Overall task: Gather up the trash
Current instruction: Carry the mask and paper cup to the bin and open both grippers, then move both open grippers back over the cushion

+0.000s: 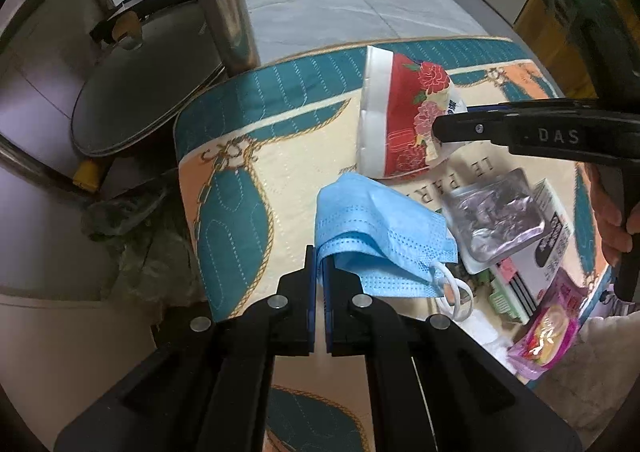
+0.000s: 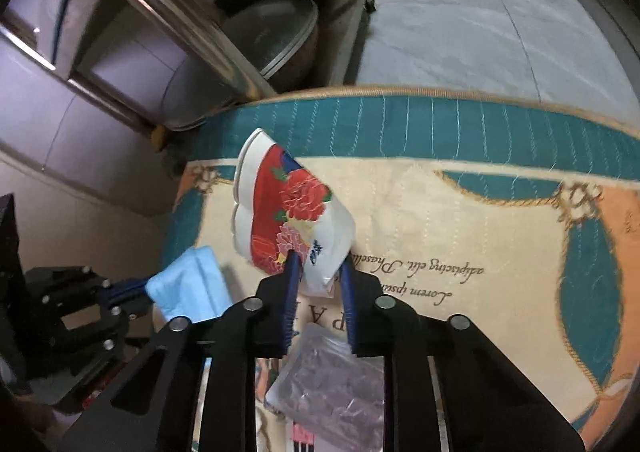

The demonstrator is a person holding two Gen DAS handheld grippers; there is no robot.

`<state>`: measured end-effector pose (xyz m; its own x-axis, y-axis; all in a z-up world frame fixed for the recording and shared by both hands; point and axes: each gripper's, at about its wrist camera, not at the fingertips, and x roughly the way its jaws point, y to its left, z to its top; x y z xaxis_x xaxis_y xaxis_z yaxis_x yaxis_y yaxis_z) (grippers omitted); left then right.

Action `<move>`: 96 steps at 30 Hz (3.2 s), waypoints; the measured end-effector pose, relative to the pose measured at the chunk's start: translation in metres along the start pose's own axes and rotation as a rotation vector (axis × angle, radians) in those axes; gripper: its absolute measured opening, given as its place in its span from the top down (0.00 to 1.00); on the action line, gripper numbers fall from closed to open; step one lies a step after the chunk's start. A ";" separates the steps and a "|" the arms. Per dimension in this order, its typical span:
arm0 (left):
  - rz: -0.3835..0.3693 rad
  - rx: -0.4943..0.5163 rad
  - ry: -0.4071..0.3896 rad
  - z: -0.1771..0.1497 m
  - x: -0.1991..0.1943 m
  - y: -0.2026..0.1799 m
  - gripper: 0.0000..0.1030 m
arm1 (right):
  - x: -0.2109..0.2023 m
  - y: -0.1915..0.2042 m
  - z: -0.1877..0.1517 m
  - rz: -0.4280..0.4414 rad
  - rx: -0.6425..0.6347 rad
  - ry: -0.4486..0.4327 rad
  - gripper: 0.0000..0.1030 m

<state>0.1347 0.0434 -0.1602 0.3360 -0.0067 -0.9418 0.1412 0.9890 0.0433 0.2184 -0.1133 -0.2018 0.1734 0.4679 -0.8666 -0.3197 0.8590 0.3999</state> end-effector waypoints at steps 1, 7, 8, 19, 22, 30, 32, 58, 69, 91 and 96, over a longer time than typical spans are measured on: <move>0.000 0.002 -0.008 0.001 -0.002 -0.002 0.98 | -0.007 0.002 -0.001 -0.013 -0.011 -0.011 0.84; 0.010 0.019 -0.108 0.012 -0.038 -0.023 0.98 | -0.065 0.001 -0.012 -0.108 -0.047 -0.077 0.85; 0.011 0.023 -0.131 0.014 -0.047 -0.029 0.97 | -0.082 0.001 -0.016 -0.130 -0.055 -0.099 0.85; -0.062 0.130 -0.288 0.019 -0.127 -0.126 0.97 | -0.239 -0.023 -0.100 -0.347 -0.128 -0.253 0.85; -0.114 0.185 -0.301 0.017 -0.139 -0.169 0.98 | -0.276 -0.051 -0.137 -0.420 -0.117 -0.286 0.85; -0.235 0.391 -0.295 0.016 -0.152 -0.295 0.98 | -0.338 -0.144 -0.243 -0.526 0.046 -0.294 0.85; -0.257 0.443 -0.286 0.015 -0.150 -0.324 0.98 | -0.352 -0.169 -0.273 -0.541 0.105 -0.289 0.85; -0.275 0.559 -0.154 0.005 -0.109 -0.452 0.48 | -0.362 -0.238 -0.366 -0.544 0.320 -0.246 0.43; -0.209 0.468 -0.178 0.000 -0.120 -0.372 0.32 | -0.377 -0.194 -0.328 -0.501 0.269 -0.323 0.09; 0.046 -0.008 -0.186 -0.018 -0.118 -0.088 0.18 | -0.267 0.001 -0.111 -0.257 0.088 -0.278 0.05; 0.047 -0.076 -0.099 -0.024 -0.090 -0.056 0.18 | -0.213 0.004 -0.084 -0.307 0.116 -0.220 0.05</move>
<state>0.0746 -0.0084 -0.0857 0.4312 0.0294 -0.9018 0.0536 0.9969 0.0582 0.1017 -0.2270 -0.0409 0.4441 0.2079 -0.8715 -0.1165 0.9778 0.1739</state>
